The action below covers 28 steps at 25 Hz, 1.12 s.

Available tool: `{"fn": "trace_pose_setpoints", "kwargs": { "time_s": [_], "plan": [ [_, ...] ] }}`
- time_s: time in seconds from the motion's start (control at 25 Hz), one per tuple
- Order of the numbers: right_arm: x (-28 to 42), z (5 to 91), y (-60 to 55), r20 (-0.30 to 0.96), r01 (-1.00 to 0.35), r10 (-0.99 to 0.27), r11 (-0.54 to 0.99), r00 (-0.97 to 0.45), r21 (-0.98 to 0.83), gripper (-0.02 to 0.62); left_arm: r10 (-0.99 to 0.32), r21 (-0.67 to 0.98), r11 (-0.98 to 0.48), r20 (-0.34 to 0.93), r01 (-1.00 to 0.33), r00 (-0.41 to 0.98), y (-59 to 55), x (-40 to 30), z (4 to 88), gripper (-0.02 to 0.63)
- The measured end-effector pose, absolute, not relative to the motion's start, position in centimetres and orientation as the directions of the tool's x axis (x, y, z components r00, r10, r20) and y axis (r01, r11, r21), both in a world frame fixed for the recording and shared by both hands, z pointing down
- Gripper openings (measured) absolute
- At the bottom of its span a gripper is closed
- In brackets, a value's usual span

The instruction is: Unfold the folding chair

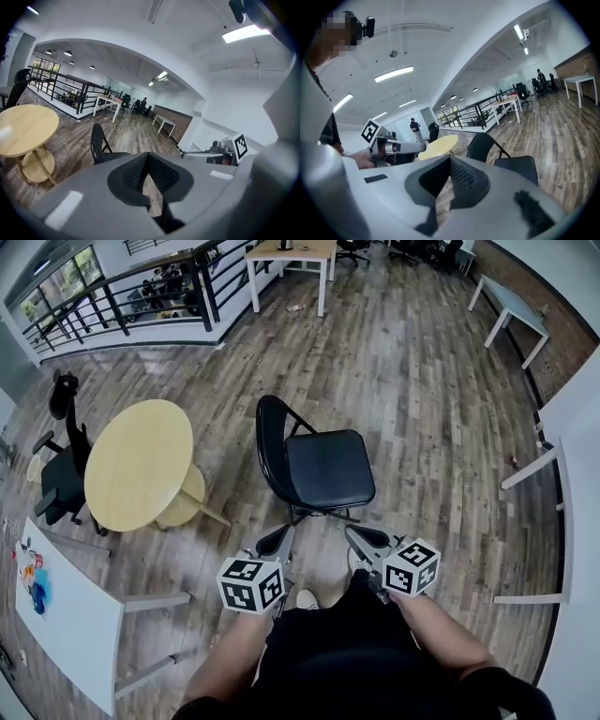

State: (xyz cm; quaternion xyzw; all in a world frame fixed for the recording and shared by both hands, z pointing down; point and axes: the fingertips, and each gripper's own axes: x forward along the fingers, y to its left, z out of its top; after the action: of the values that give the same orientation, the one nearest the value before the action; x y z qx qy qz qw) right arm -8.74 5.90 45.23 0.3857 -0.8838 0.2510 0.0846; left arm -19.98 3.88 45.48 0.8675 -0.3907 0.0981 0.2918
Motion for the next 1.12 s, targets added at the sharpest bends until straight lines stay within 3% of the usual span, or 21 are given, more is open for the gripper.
{"fn": "trace_pose_setpoints", "kwargs": {
  "time_s": [0.44,1.12],
  "plan": [
    [-4.1,43.4,6.3,0.391,-0.747,-0.638,0.539,-0.664,-0.389,0.005,-0.68,0.442,-0.44,0.404,-0.781,0.612,3.8,-20.0,44.1,0.008],
    [4.1,45.5,9.3,0.405,-0.723,-0.598,0.564,-0.691,-0.399,0.005,-0.633,0.41,-0.473,0.459,-0.78,0.624,6.5,-10.3,45.2,0.008]
  ]
}}
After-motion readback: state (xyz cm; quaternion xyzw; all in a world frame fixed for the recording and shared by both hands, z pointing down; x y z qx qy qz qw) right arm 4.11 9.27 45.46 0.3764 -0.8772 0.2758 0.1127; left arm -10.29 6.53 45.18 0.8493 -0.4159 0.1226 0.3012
